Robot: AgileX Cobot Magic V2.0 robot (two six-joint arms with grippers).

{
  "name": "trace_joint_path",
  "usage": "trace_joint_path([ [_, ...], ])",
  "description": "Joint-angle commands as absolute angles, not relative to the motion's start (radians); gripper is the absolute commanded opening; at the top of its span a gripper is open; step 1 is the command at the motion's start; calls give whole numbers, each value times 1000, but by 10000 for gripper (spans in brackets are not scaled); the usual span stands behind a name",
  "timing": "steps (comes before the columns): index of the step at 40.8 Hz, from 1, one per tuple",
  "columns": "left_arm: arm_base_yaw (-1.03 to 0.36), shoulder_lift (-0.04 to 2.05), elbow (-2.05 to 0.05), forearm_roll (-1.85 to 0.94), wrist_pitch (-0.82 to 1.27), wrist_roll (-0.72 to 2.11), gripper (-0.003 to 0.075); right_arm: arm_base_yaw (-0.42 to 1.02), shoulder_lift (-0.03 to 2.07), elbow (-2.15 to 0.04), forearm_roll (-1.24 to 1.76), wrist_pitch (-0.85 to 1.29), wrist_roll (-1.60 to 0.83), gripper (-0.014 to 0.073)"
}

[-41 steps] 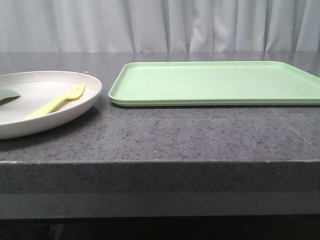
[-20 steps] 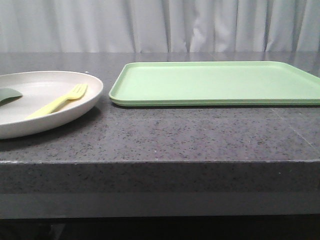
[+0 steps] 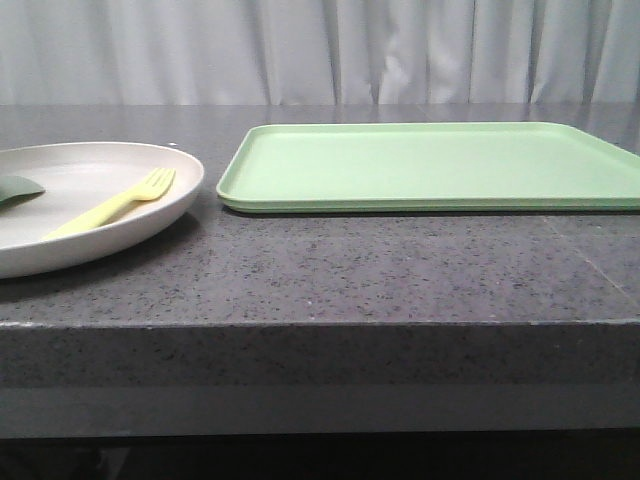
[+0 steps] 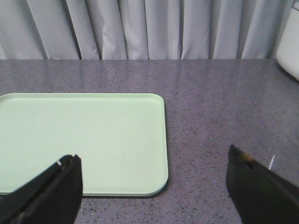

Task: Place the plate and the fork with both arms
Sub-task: 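Grasp the white plate rim with the left gripper, then lift the plate with the left gripper and carry it over the tray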

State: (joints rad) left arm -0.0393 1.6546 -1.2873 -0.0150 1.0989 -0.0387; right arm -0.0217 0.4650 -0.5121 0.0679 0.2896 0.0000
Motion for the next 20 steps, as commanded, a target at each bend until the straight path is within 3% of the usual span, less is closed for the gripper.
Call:
trace_joint_path([
  [1,-41,1626,-1308,0,1071,-40,15,-25,478,-551,69,222,0,643],
  [2,-41,1626,-1308,0,1065,-40,-20,-25,478,-551,69,222,0,643],
  [12,-20,1615,-1333,-73,1058,-26,-17,-25,478,-551,69,222,0,643],
  [20,75,1571,-1397,-245,1070,41,-16,-25,478,-551,69,222,0,643],
])
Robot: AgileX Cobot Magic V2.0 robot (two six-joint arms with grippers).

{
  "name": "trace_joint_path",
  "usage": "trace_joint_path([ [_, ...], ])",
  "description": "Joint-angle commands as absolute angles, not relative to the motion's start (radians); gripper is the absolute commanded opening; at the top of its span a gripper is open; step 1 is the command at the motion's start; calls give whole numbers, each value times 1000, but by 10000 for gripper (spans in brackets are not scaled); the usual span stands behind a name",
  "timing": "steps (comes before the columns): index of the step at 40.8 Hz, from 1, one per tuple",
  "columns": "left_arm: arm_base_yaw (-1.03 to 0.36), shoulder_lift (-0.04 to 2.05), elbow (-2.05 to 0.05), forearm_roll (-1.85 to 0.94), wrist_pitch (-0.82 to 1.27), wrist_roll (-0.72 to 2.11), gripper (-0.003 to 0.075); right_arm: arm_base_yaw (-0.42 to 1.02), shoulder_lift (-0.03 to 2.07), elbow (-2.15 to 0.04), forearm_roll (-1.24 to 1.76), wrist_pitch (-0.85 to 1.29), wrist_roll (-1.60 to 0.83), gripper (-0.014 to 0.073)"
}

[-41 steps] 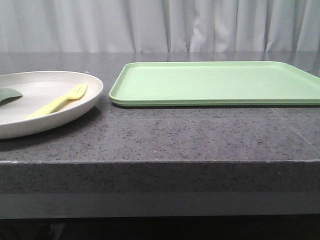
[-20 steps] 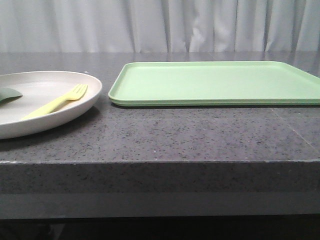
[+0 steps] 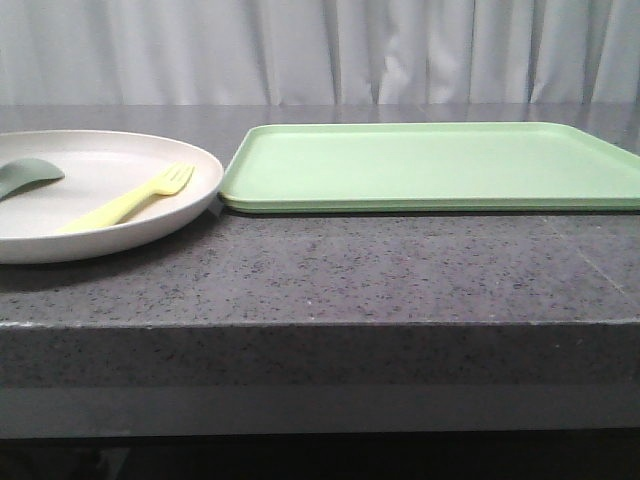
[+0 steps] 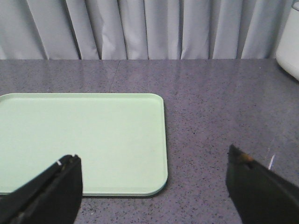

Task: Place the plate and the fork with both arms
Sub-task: 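Lift the plate with the left gripper and carry it over the tray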

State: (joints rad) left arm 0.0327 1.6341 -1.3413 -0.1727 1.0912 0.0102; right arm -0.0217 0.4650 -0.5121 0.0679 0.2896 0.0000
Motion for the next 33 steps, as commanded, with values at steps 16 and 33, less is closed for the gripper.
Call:
trace_joint_path([
  [16,126,1557,-1494,-594,1057,134,-18,-25,478,-551,69,223,0,643],
  [33,-202,1736,-1605,-592,890,41,-18,-25,478,-551,69,223,0,643],
])
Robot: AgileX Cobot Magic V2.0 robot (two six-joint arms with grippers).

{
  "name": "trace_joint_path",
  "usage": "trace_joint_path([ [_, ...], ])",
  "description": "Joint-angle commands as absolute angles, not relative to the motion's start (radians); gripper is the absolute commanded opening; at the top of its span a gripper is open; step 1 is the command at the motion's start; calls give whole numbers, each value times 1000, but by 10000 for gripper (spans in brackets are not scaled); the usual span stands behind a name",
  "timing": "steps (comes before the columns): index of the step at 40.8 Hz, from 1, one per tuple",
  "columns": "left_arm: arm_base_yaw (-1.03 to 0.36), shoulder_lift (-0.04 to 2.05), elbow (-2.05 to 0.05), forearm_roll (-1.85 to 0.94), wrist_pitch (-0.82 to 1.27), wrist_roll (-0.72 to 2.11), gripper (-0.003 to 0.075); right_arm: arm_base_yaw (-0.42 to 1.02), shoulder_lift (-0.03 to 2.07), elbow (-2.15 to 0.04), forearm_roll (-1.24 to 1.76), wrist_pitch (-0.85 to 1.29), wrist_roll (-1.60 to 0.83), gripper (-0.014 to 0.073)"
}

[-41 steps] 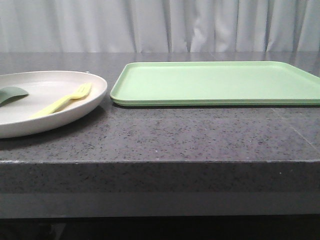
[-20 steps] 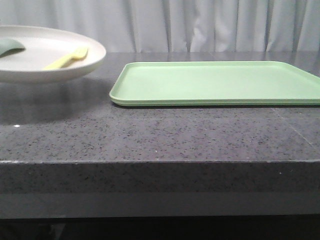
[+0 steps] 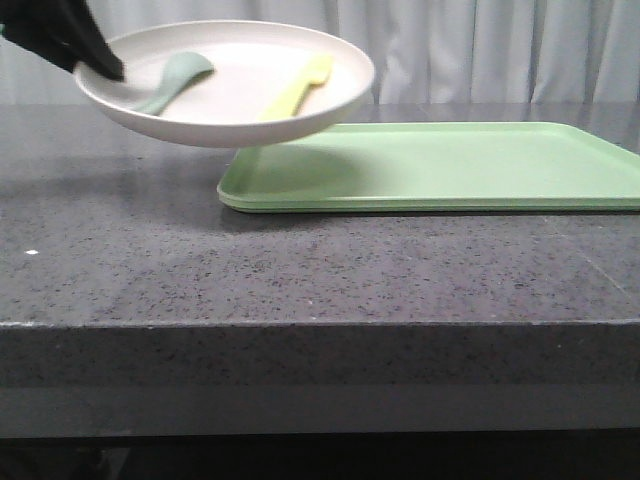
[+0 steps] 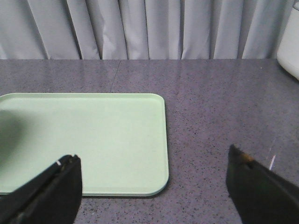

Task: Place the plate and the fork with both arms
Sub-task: 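Lift the plate with the left gripper and carry it over the tray, then lower the plate onto the tray, open the left gripper, withdraw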

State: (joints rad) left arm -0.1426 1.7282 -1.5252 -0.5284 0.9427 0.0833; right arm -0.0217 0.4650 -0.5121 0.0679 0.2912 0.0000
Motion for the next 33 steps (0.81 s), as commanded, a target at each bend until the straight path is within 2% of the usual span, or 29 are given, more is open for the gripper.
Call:
trace_joint_path([
  [1,-218,1760,-1622,-592,890,31,-18,-25,478,-551,69,223,0,643],
  [11,-363,1973,-1883,-592,899,-56,-17,-25,478,-551,69,223,0,643],
  [19,-425,2113,-2083,-592,901,-117,-16,-25,478,-551,69,223,0,643],
  [33,-434,2169,-2147,-541,925,-164,-8,-25,478,-551,69,222,0,643],
])
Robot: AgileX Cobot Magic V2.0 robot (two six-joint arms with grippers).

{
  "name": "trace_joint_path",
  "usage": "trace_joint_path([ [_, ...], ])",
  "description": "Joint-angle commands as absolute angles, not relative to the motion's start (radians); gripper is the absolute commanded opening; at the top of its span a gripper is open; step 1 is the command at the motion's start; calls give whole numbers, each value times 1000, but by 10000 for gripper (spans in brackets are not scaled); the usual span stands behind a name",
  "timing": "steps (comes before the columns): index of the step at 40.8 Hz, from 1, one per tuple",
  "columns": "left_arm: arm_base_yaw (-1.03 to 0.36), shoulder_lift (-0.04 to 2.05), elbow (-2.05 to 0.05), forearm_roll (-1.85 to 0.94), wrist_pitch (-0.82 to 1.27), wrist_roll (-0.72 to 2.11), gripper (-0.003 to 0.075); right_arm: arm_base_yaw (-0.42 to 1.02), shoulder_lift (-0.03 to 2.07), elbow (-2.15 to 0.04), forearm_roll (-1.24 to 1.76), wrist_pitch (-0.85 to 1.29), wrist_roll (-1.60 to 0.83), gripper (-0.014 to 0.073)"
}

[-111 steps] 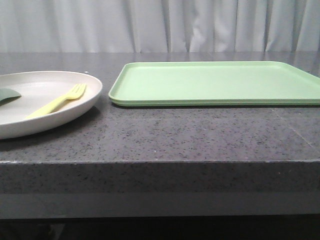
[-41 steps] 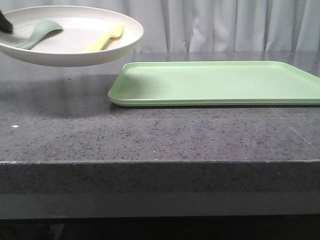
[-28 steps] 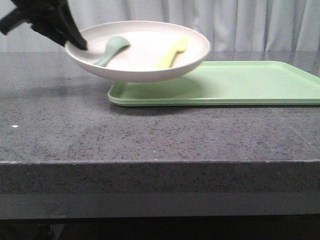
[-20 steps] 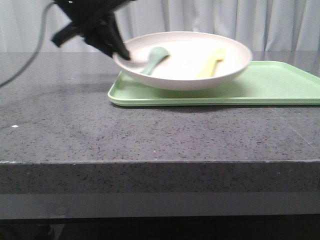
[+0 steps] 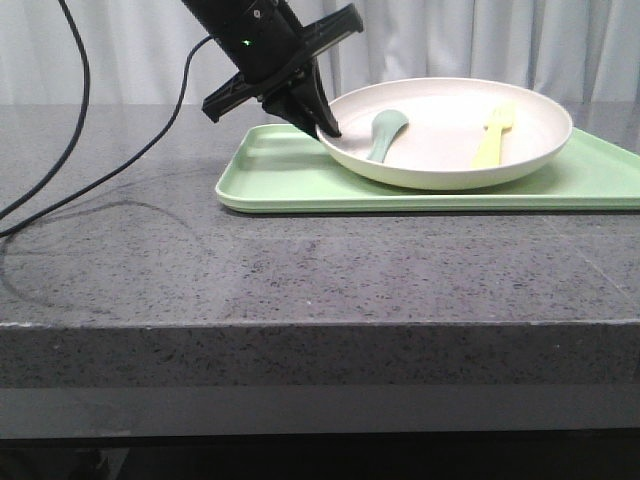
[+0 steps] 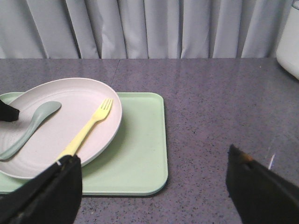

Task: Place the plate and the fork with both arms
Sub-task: 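Lower the plate onto the tray, open the left gripper, withdraw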

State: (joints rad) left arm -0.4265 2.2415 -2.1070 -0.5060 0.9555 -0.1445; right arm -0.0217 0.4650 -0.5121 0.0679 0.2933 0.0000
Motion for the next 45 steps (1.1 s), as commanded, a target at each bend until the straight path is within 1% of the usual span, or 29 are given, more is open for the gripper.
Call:
trace_joint_path([
  [1,-434,2169,-2147,-538,930,-164,4,-25,478,-551,69,222,0,643],
  [6,-434,2169,-2147,-523,946,-164,97,-25,478,-551,69,222,0,643],
  [13,-426,2167,-2160,-523,951,-158,262,-25,478,-551,69,222,0,643],
  [16,-415,2166,-2201,-522,977,-136,304,-25,478,-551,69,222,0,643],
  [19,-402,2162,-2264,-521,1015,-119,312,-25,478,-551,69,221,0,643],
  [23,-388,2158,-2365,-521,1085,-77,298,-25,478,-551,69,221,0,643],
  [25,-386,2158,-2415,-517,1130,-73,279,-25,478,-551,69,221,0,643],
  [28,-385,2158,-2479,-482,1192,-63,200,-25,478,-551,69,221,0,643],
  [30,-387,2158,-2511,-445,1229,-57,130,-25,478,-551,69,221,0,643],
  [33,-389,2158,-2541,-415,1272,-57,-1,-25,478,-551,69,221,0,643],
  [34,-389,2155,-2545,-415,1272,-57,-17,-25,478,-551,69,221,0,643],
  [41,-389,2125,-2542,-412,1272,-55,-18,-25,478,-551,69,222,0,643],
  [45,-392,2077,-2491,-385,1272,-47,-18,-25,478,-551,69,222,0,643],
])
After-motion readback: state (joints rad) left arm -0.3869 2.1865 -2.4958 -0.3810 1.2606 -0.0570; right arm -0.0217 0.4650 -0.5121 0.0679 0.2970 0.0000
